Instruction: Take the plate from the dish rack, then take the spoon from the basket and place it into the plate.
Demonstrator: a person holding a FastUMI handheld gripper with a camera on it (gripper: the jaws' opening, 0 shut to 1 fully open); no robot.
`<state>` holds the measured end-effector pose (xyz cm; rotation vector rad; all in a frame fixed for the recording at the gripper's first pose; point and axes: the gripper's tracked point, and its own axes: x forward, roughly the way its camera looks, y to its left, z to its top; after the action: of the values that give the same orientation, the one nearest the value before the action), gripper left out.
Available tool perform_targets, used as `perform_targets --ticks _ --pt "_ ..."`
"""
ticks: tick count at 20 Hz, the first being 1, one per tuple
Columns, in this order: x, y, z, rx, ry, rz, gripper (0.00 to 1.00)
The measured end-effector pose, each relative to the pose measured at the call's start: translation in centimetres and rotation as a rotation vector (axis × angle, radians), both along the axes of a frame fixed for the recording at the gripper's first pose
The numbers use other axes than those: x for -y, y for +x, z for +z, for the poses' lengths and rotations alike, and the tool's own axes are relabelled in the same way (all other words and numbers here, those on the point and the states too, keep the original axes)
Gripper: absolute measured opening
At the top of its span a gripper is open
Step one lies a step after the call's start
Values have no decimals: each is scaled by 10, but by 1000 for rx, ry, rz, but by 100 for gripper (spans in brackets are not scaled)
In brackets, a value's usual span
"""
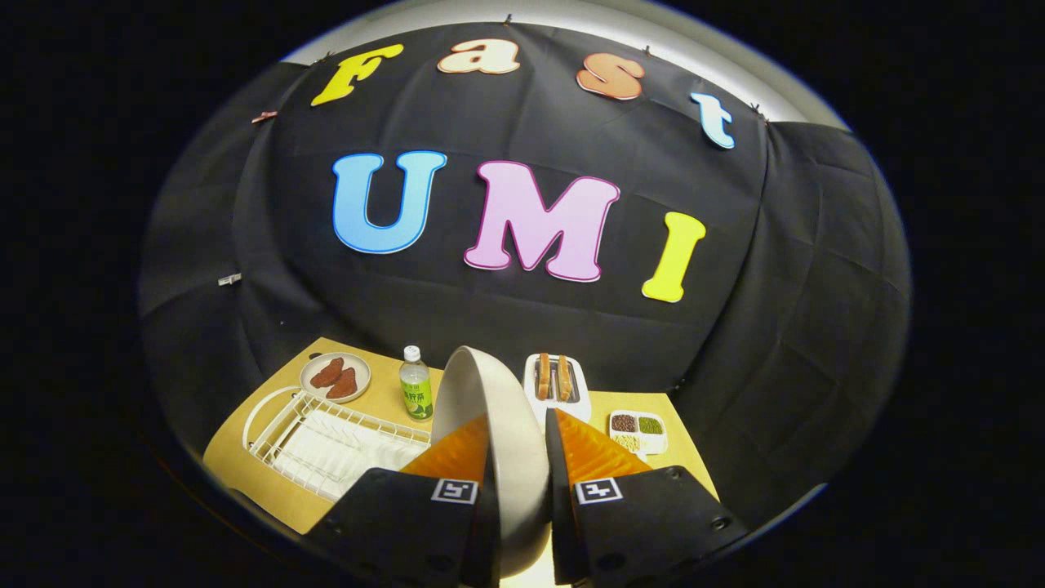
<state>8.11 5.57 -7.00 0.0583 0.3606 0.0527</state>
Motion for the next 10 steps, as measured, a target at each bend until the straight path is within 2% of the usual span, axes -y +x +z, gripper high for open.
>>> perform_targets --ticks 4,7,10 --pt "24 -39 -37 -90 76 -2 29" --pt "36 -71 -85 -176 95 17 29" --pt "35 -105 -143 -298 189 37 29"
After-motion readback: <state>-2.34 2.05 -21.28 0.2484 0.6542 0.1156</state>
